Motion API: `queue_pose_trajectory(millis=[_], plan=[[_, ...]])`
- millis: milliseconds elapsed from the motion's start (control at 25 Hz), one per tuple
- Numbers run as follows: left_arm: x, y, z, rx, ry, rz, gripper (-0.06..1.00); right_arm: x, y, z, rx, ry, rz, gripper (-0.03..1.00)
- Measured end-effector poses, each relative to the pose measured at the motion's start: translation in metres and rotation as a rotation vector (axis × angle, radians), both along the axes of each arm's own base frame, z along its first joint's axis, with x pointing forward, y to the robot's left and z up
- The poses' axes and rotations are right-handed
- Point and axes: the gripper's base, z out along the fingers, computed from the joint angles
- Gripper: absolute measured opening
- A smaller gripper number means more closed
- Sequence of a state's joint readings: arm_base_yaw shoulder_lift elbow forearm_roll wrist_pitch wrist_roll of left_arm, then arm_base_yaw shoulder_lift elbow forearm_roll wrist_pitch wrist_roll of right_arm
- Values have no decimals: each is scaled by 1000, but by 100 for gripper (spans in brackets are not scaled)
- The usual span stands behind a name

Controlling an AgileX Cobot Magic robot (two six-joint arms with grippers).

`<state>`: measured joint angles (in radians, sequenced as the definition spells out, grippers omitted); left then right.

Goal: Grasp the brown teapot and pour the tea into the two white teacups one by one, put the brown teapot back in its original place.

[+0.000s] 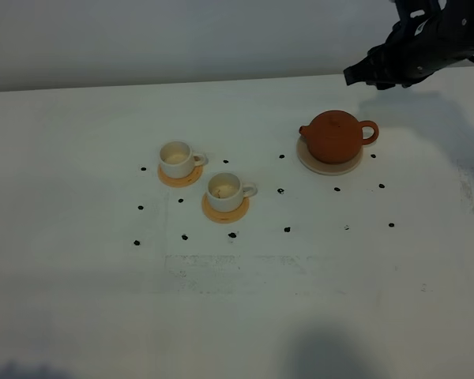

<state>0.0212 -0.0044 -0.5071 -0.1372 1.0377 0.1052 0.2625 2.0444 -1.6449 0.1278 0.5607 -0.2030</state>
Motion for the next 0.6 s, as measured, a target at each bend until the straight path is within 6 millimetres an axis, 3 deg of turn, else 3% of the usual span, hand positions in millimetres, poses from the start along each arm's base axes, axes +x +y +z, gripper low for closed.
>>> queue_pose_trajectory(millis=[280,600], plan=[[0,0,0,0,0,0,43,23,3,-14,11,67,-34,34],[0,0,0,0,0,0,43,32,-4,-38,-8,132,-76,34]])
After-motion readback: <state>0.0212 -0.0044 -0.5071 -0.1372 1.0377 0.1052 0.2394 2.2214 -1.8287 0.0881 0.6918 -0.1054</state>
